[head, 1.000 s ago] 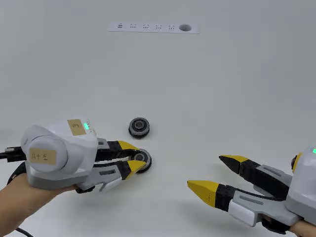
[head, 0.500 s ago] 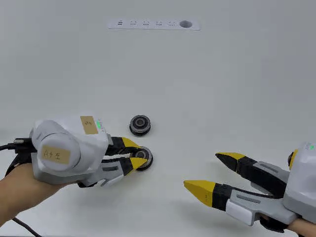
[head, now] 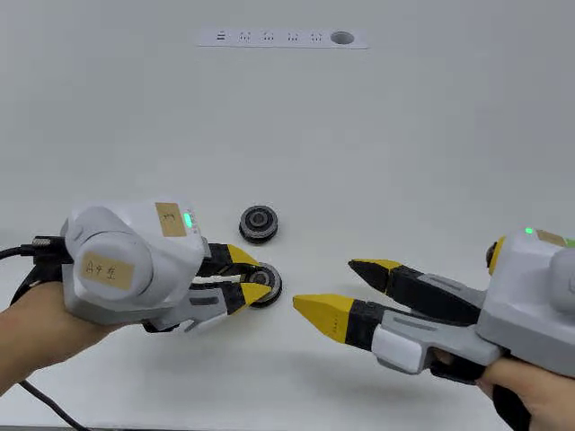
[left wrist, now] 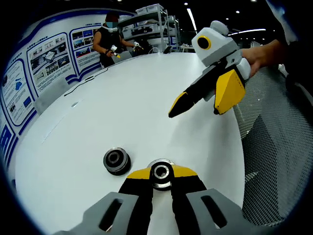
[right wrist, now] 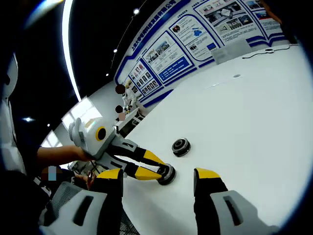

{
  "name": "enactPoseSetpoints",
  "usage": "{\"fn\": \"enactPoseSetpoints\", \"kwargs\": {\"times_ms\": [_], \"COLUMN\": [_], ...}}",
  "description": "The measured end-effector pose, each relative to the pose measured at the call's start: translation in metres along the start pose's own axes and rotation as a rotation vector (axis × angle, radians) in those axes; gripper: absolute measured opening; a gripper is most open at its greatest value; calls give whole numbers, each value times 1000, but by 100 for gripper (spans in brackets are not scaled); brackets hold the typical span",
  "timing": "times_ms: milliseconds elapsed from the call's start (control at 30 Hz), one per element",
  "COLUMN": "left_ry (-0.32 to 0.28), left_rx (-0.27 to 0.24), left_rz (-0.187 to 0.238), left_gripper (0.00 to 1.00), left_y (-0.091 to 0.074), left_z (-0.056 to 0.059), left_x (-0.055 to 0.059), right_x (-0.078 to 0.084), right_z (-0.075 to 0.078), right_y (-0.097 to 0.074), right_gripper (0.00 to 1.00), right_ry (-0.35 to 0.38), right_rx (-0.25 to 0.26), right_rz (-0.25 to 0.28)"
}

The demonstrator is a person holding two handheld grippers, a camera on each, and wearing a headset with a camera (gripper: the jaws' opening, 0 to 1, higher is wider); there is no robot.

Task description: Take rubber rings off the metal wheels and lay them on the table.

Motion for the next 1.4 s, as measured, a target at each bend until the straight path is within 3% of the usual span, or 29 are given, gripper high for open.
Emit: {"fn": "enactPoseSetpoints", "kwargs": {"times_ms": [100, 633, 900, 1400], "left_ry": [8, 22, 32, 21], "left_rx": [5, 23, 33, 31], "left_rz": [3, -7, -7, 1], "left_gripper": [13, 13, 13, 13], "left_y": [0, 0, 1, 1], "left_z": [0, -1, -2, -1], "left_x": [0, 0, 0, 1], "right_x": [-2, 11, 17, 19], "right_z": [0, 0, 0, -4], "right_y": [8, 35, 44, 46], "right_gripper": [58, 59, 59, 57], "right_ry": [88, 252, 299, 314], "right_rx": [-19, -49, -53, -68], "right_rz": [21, -64, -106, -121]}}
Point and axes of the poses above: the centre of the closed fingertips' face, and the gripper's own axes: y roughly forward along the fingers, z roughly to its right, x roughly out of its underside, the point moved 9 cm from there along -y, roughly backward along the fingers, and after that the axes turned 15 degrees about -y, right-handed, at the moved point
